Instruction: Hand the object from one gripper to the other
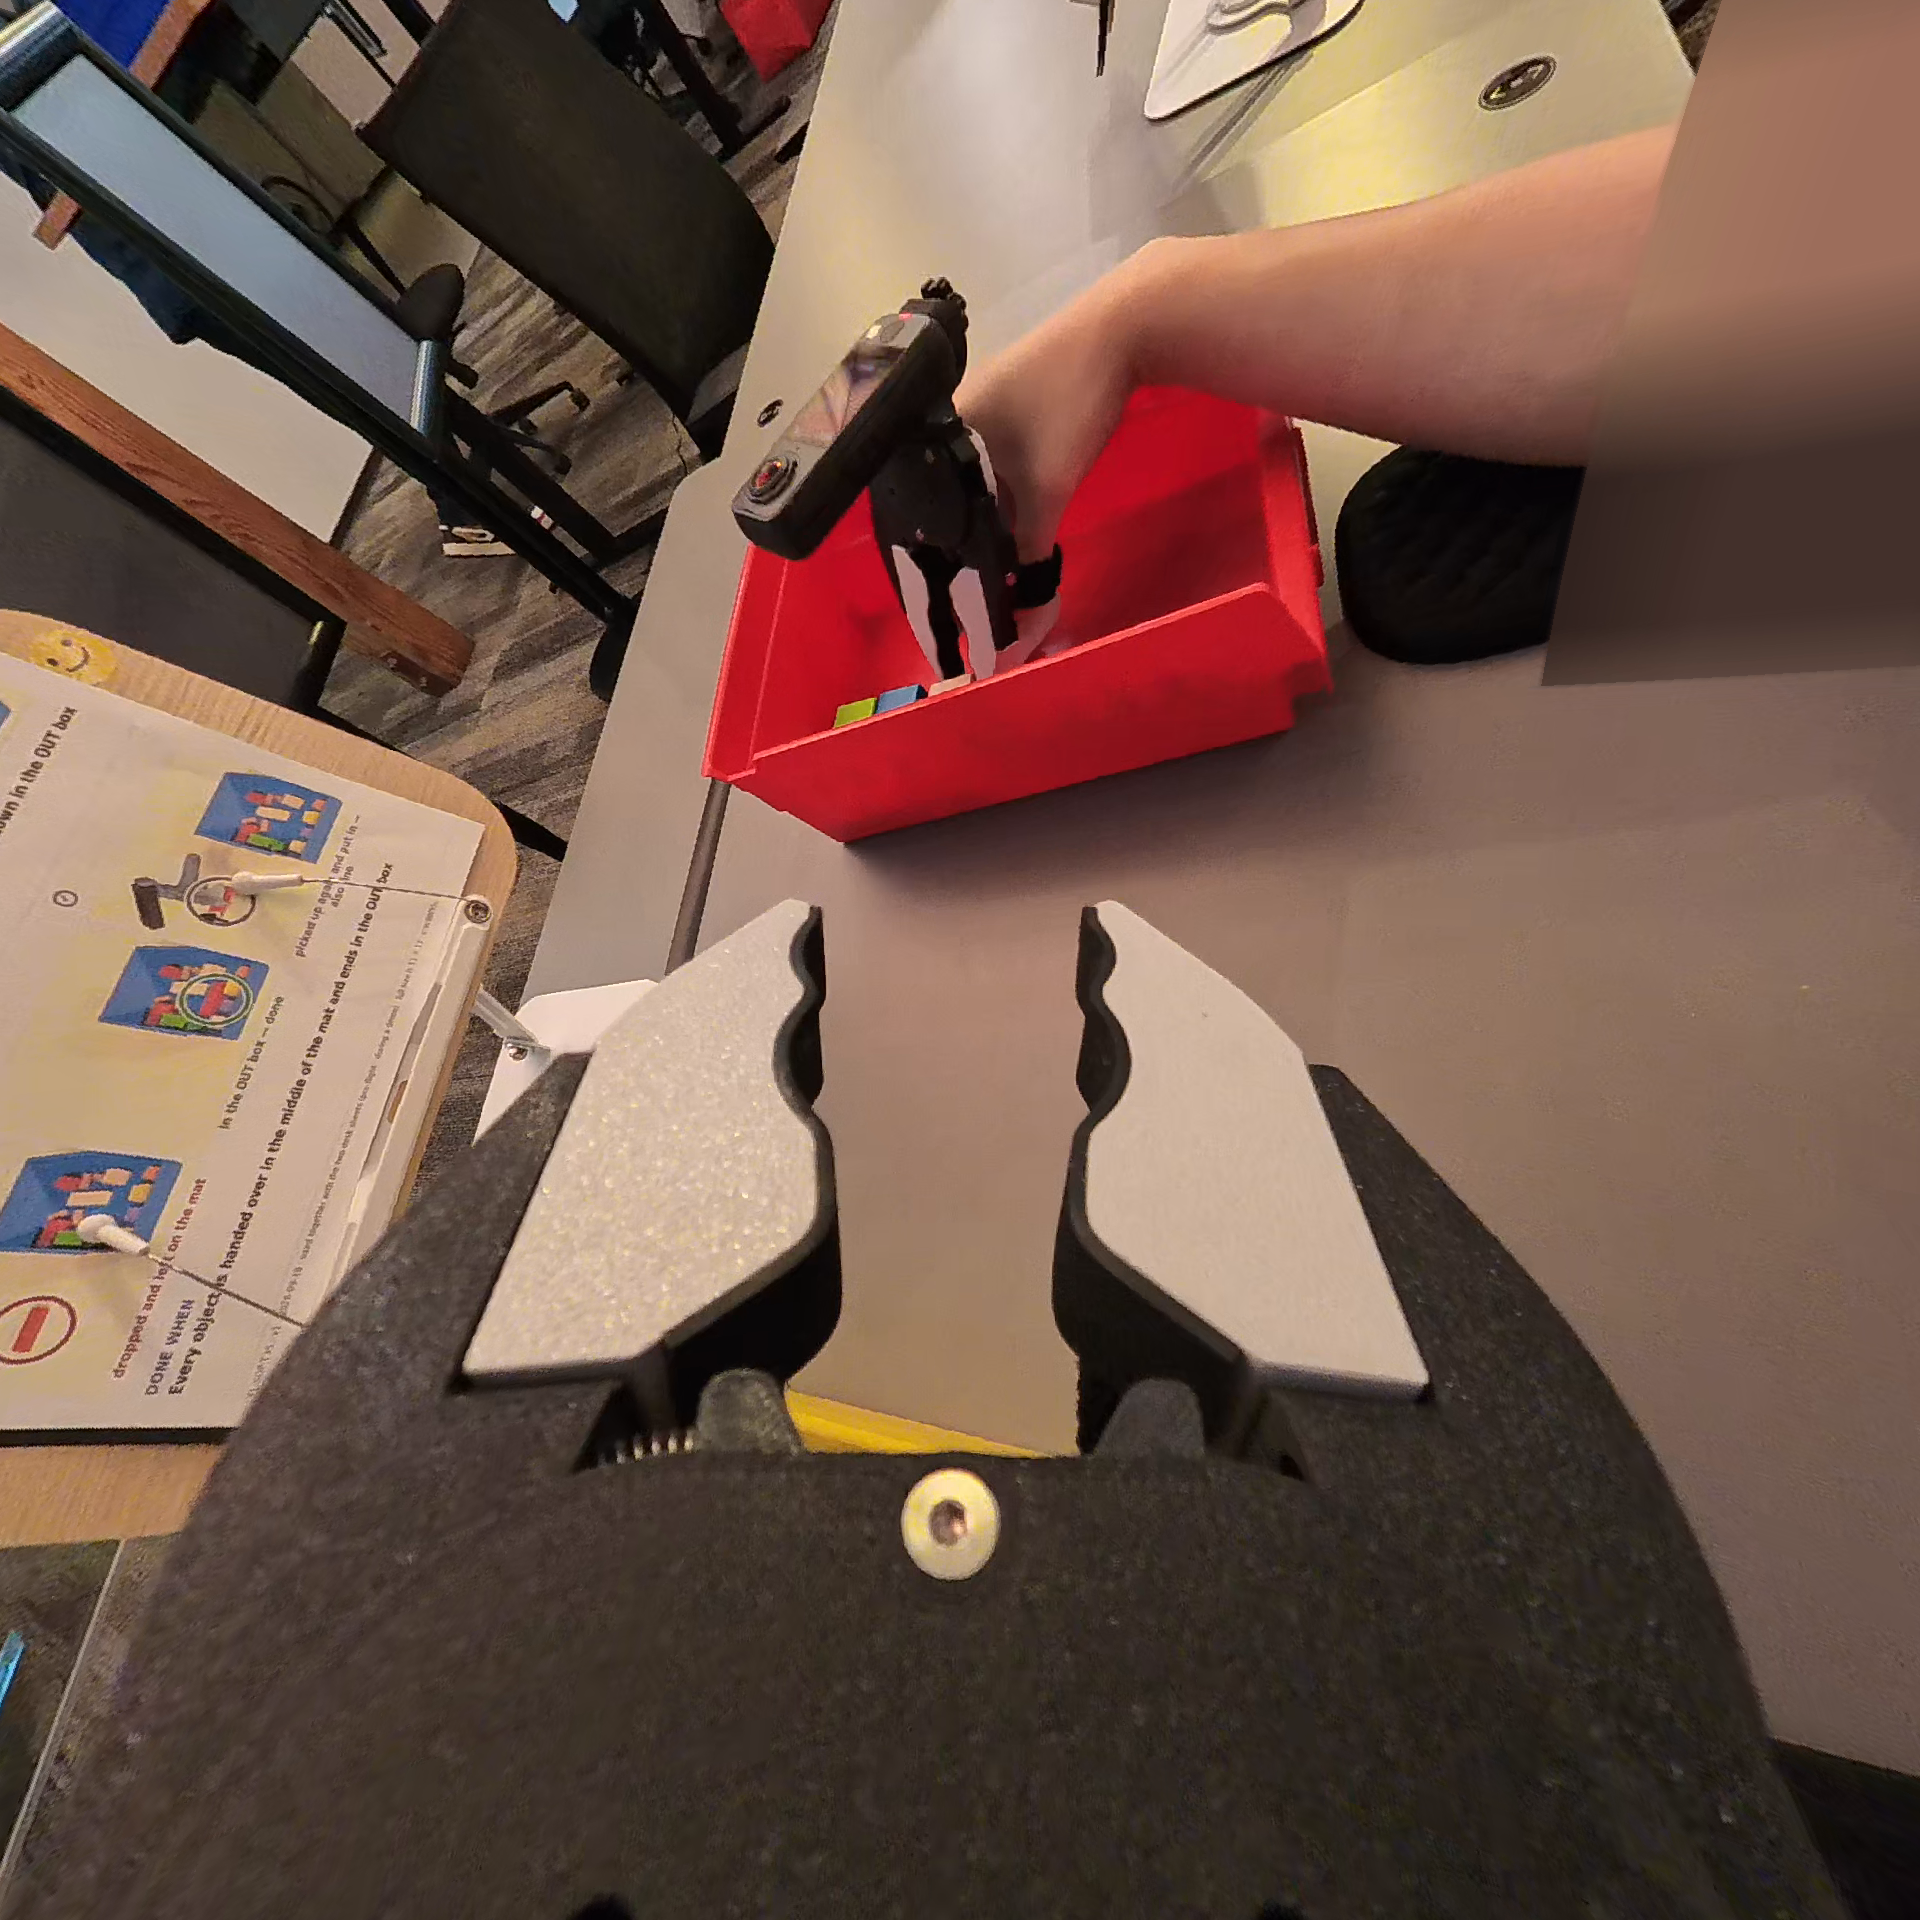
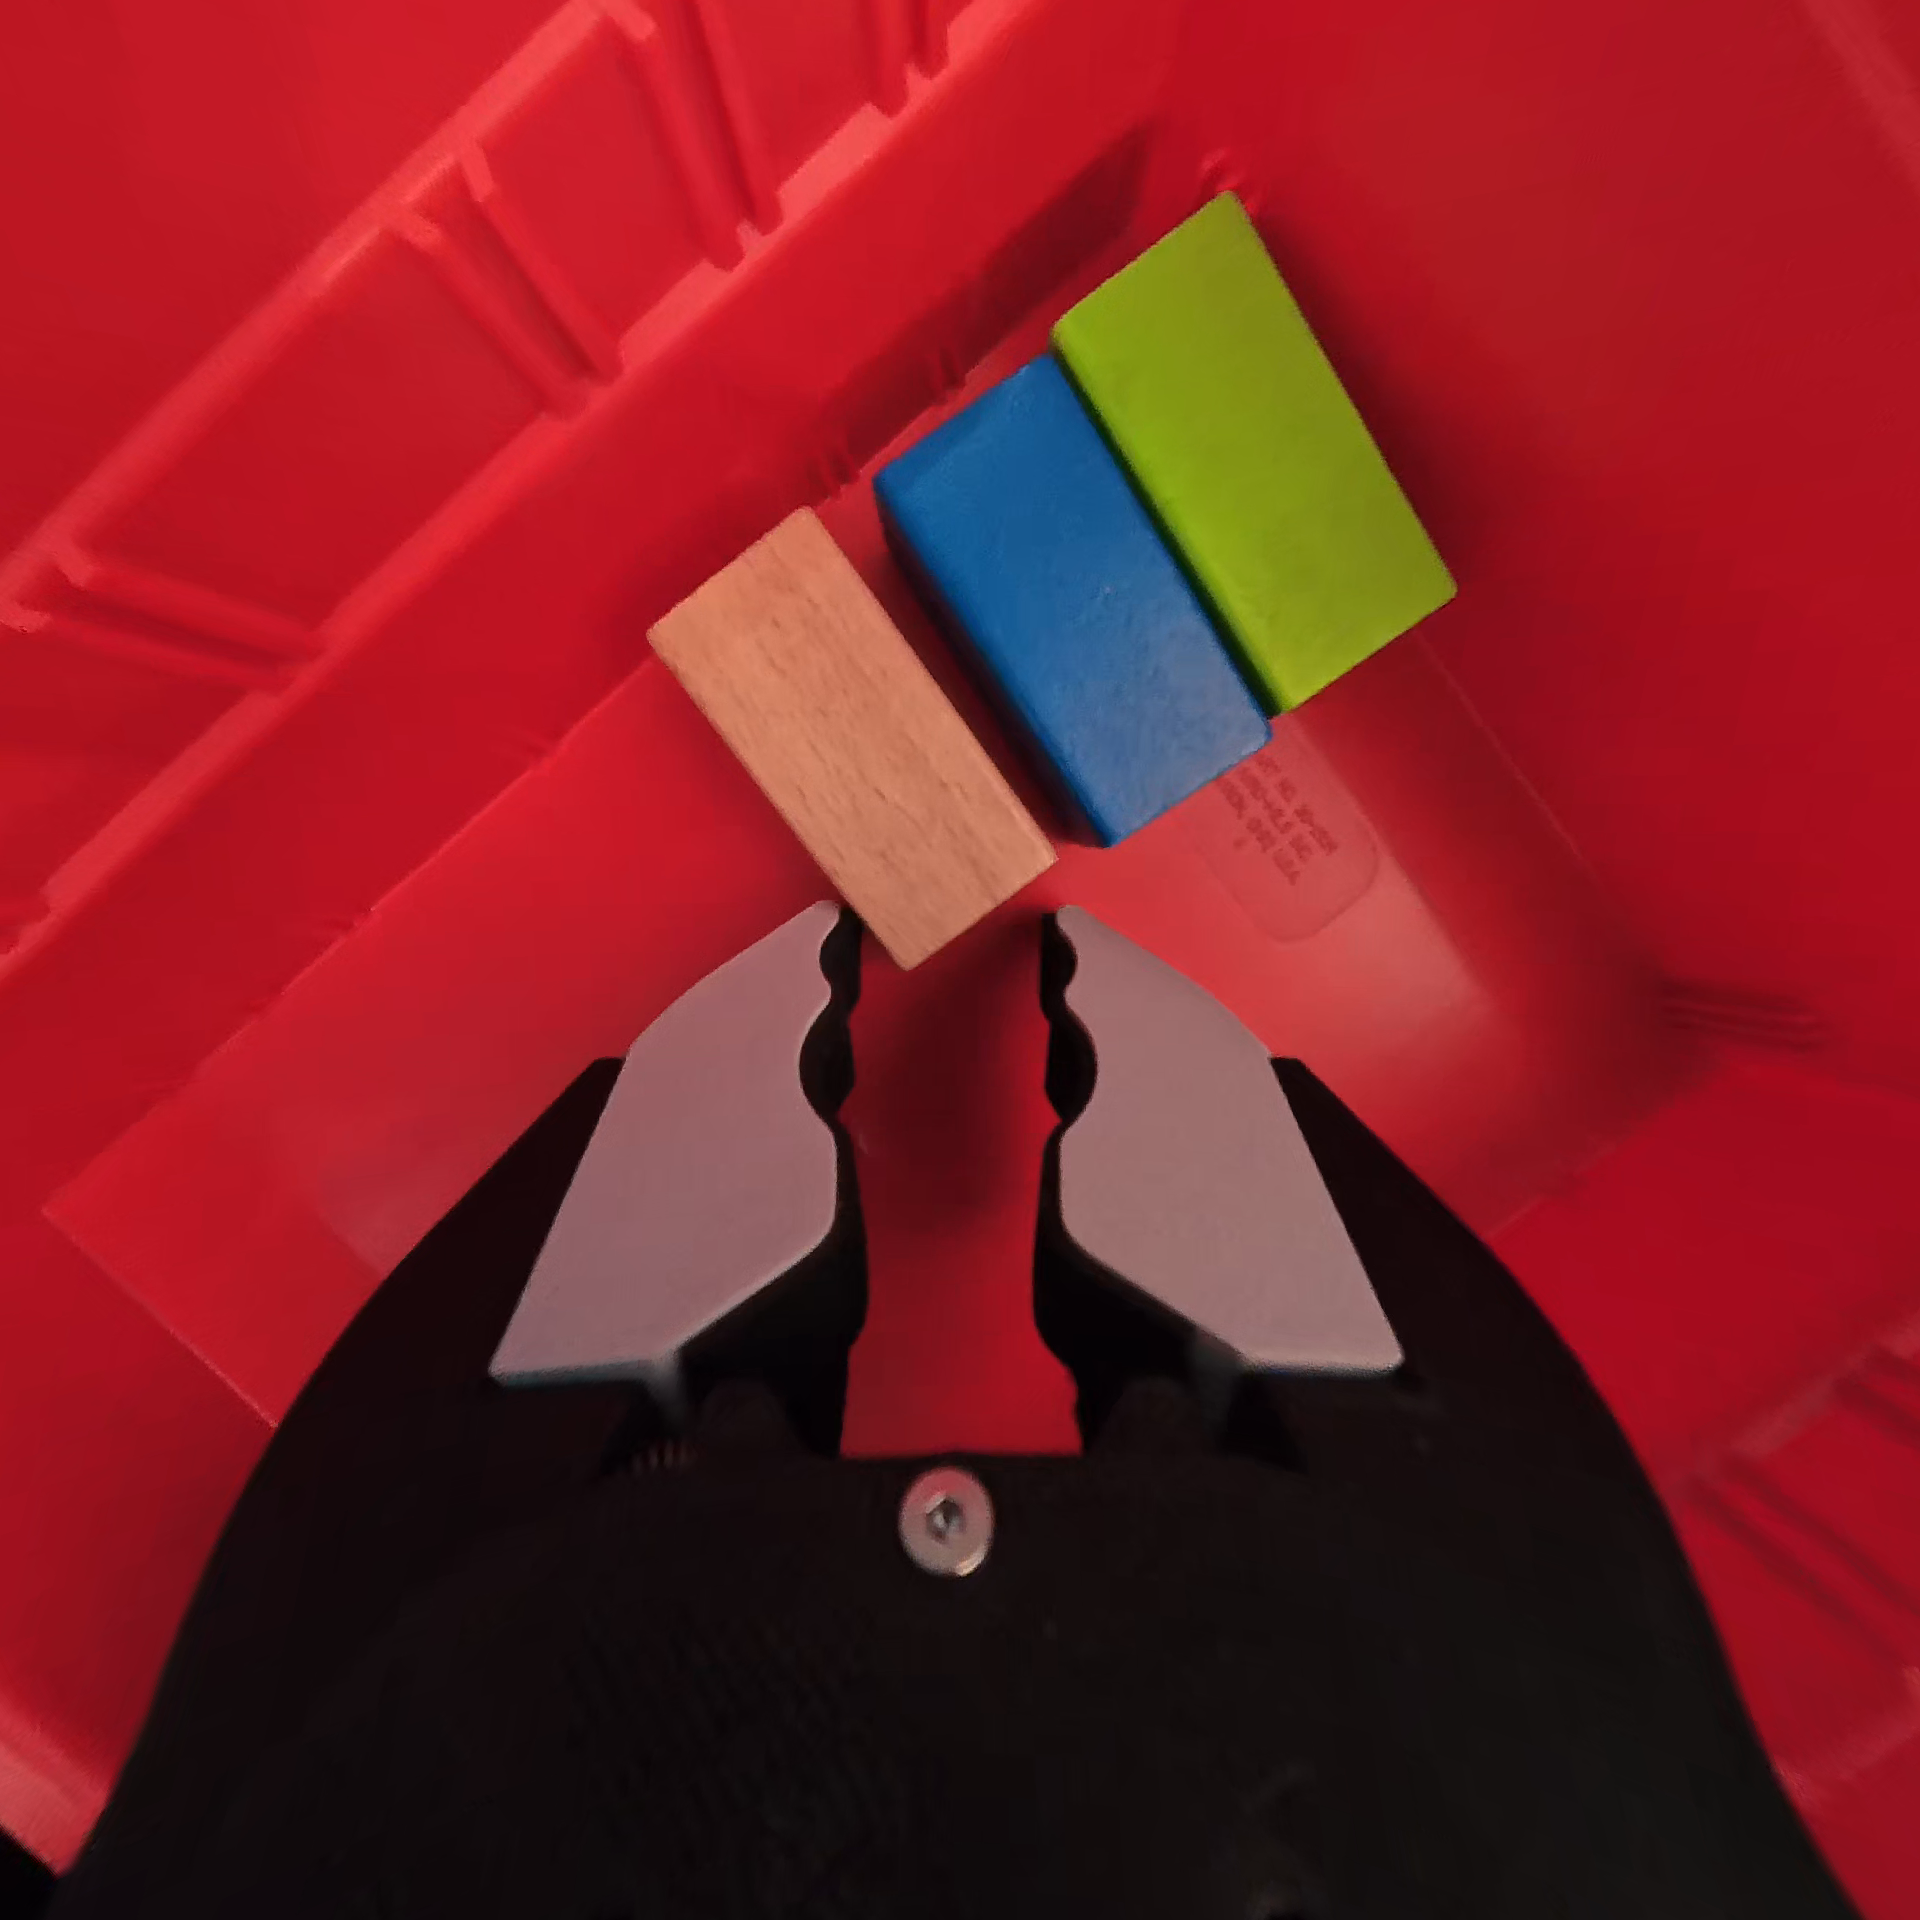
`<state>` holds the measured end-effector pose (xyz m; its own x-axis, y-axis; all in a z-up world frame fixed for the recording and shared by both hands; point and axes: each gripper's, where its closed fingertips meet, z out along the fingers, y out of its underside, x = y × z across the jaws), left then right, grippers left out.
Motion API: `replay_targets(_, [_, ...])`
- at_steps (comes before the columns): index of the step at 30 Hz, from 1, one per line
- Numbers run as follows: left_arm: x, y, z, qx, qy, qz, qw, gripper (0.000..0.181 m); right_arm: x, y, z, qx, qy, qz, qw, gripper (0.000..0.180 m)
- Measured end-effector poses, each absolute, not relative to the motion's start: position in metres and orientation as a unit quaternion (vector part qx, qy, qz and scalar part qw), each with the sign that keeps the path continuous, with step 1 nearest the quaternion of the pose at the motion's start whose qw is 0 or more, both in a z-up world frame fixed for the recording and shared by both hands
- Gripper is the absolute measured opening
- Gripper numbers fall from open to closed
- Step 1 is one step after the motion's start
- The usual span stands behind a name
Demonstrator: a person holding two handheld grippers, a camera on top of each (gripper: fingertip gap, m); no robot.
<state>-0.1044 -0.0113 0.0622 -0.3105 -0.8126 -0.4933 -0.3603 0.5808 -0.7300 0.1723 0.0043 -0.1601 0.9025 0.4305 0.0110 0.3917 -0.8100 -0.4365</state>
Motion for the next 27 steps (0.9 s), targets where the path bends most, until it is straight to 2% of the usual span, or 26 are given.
replay_targets(7, [-0.152,0.059,0.049,-0.493,0.74,-0.149,0.433,0.047,0.174,0.005,-0.132,-0.938,-0.212,0.041,0.27,0.034])
replay_targets(12, [-0.219,0.133,-0.011,-0.658,0.683,-0.048,0.313,0.065,0.178,0.004,-0.099,-0.924,-0.202,0.039,0.324,0.034])
replay_targets(17, [-0.262,0.163,-0.081,-0.776,0.613,-0.024,0.146,0.068,0.179,0.0,-0.099,-0.924,-0.207,0.036,0.32,0.034])
replay_targets(21, [-0.274,0.174,-0.103,-0.82,0.565,-0.01,0.093,0.049,0.181,-0.003,-0.109,-0.93,-0.209,0.037,0.301,0.035])
replay_targets(23, [-0.277,0.175,-0.111,-0.834,0.548,-0.012,0.071,0.055,0.182,-0.003,-0.111,-0.931,-0.208,0.037,0.298,0.035])
replay_targets(27, [-0.282,0.177,-0.126,-0.841,0.539,-0.012,0.04,0.052,0.18,-0.004,-0.111,-0.93,-0.214,0.039,0.297,0.034])
